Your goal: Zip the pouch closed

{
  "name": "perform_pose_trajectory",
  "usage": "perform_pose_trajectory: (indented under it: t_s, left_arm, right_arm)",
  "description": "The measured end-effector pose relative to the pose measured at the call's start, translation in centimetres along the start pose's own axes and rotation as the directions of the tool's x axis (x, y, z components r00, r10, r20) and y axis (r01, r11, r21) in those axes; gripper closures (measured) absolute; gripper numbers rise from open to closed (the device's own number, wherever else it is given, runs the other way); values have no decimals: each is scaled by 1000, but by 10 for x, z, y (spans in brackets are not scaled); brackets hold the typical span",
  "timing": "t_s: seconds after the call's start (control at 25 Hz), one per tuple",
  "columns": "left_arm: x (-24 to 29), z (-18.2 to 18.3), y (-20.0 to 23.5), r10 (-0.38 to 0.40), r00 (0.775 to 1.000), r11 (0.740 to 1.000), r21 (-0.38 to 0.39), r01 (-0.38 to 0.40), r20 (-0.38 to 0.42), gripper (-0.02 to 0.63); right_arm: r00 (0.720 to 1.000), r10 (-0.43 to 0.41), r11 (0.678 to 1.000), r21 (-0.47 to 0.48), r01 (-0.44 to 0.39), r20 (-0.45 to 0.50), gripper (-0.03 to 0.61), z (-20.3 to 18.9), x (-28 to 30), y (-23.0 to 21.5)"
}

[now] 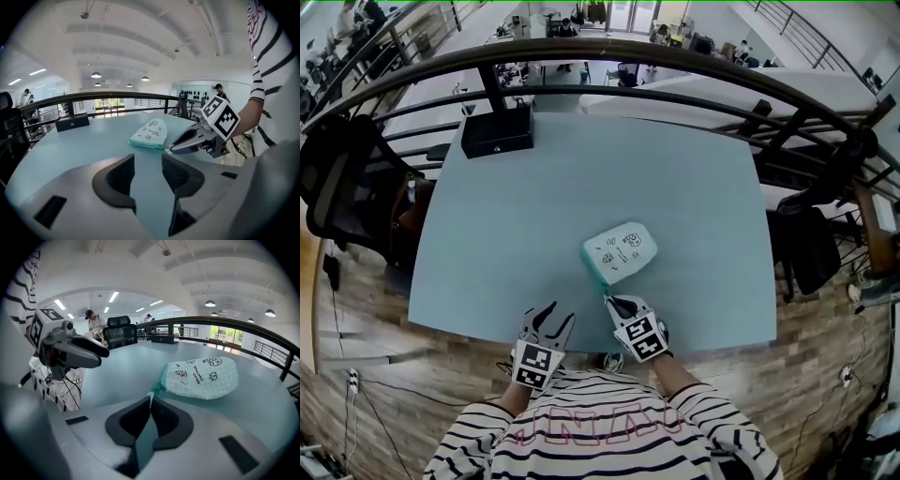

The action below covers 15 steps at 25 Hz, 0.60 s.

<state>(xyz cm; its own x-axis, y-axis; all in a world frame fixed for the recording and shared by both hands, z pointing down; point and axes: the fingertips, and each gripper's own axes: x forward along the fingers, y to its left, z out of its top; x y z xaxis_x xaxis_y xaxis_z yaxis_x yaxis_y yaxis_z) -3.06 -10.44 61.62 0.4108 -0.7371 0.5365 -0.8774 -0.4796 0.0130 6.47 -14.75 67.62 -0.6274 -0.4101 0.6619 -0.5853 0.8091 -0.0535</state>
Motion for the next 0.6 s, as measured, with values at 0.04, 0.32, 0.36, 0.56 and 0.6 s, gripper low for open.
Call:
perform_pose_trajectory:
  t_s: [0.04, 0.32, 0.36, 0.56, 0.6]
  left_arm:
    - [3, 1, -1, -17, 1000, 1000, 16, 17, 0, 449]
    - [25, 16, -24, -175, 985, 974, 148, 172, 9, 449]
    - [28, 19, -30, -205, 979, 965, 168, 200, 10, 448]
    - [35, 29, -58, -325, 946, 917, 249, 311, 12, 448]
    - [36, 30, -61, -337, 941, 910, 259, 323, 11, 448]
  right_arm:
    - [1000, -1, 1000, 8, 1, 11, 540, 4, -2, 1]
    - [997, 36, 998, 52, -39, 62, 541, 31, -23, 7]
    - [997, 44, 998, 51, -47, 64, 541, 33, -27, 8]
    - [995, 70, 995, 63, -74, 75, 541, 43, -39, 15]
    - [994, 73, 995, 66, -78, 77, 541, 44, -40, 17]
